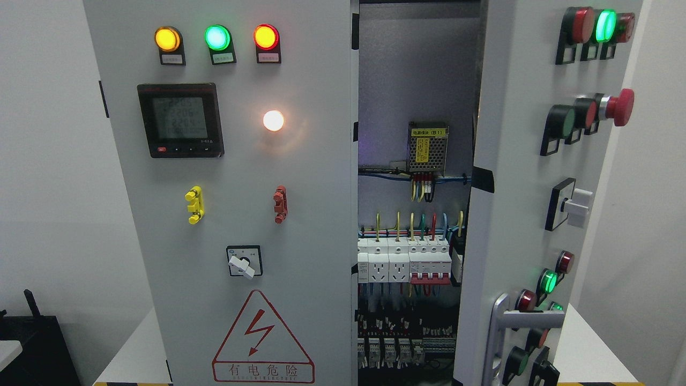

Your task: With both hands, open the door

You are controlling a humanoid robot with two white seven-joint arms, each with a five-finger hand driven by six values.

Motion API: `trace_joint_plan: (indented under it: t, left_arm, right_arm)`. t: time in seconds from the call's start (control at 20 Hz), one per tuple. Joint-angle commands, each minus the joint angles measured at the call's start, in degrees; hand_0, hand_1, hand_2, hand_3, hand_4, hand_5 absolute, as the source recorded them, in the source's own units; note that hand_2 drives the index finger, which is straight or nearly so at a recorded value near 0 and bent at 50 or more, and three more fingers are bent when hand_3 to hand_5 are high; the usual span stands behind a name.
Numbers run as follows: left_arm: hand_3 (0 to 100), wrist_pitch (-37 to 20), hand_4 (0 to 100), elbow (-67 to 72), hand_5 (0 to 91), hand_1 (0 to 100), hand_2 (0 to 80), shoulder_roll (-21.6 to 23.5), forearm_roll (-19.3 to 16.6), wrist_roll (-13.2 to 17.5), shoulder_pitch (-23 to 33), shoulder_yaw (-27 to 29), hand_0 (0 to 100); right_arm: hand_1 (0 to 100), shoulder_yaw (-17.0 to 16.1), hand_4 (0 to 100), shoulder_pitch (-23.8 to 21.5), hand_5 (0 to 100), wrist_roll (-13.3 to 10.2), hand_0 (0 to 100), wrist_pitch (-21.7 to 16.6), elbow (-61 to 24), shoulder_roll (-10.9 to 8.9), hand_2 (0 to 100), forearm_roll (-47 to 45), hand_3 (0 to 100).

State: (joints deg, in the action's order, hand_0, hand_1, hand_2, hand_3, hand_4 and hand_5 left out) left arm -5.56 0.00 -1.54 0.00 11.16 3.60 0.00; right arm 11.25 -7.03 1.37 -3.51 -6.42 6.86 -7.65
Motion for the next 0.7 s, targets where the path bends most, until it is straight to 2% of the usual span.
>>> trace_joint_plan:
  t: [0.0,0.65]
  left_arm:
    - [0,0.02,4,-1.49,0.0,0,0.0,-0.49,0.88,-0.09,0.00,0.79,0]
    - [0,0.02,4,-1.49,0.0,0,0.0,-0.49,0.79,-0.09,0.00,0.79,0]
  right_arm:
    - [0,0.00,0,0.00,0,0.04,0,-0.01,0.00,0.00,0,0.00,0]
    - [0,0.00,0,0.00,0,-0.05,0,-0.01,0.00,0.00,0,0.00,0]
